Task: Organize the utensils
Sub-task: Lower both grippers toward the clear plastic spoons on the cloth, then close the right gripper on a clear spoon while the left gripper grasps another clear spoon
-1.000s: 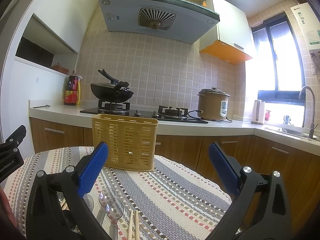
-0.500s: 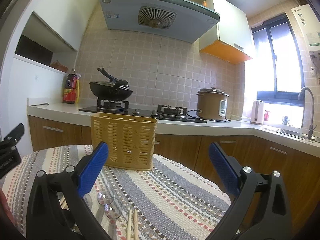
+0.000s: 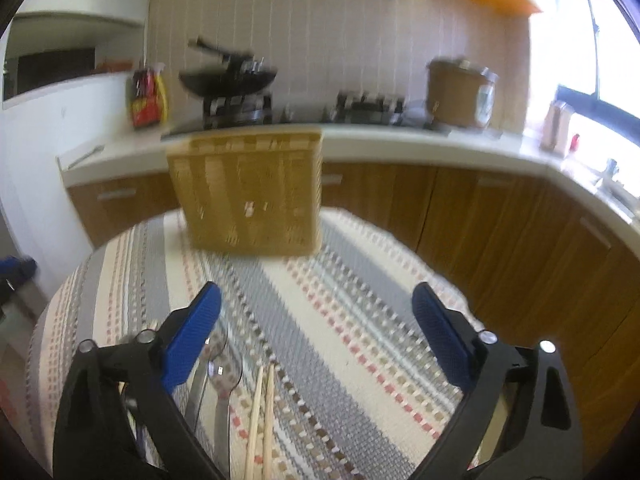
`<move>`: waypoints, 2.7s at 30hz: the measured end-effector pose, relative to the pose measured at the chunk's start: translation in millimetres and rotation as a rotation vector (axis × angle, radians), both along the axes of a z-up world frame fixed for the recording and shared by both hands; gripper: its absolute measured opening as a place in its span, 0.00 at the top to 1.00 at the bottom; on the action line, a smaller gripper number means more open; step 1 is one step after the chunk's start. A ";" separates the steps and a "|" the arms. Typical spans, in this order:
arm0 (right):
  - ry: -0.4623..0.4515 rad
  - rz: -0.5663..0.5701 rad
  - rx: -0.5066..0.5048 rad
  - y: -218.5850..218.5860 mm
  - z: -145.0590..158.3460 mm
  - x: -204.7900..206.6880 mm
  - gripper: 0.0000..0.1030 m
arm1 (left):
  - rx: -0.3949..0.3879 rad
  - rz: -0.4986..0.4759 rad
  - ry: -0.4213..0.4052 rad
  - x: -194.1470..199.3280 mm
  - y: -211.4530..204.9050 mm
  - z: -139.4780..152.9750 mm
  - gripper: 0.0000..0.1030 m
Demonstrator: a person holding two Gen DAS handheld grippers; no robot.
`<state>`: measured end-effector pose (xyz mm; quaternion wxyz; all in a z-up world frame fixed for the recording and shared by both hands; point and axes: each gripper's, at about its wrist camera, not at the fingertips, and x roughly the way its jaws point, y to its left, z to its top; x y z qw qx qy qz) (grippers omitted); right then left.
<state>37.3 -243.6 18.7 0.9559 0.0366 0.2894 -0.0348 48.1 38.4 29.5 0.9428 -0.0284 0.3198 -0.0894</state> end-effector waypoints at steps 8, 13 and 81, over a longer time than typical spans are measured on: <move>0.280 0.117 0.021 1.3 -28.0 25.5 0.61 | 0.017 -0.169 0.251 17.0 -29.6 -51.1 0.47; 0.341 0.157 0.013 4.4 -32.8 26.1 0.64 | 0.019 -0.206 0.308 28.1 -42.2 -60.4 0.52; 0.742 0.302 0.076 62.7 -84.5 109.1 0.70 | 0.020 -0.095 0.514 86.1 -11.6 -88.5 0.72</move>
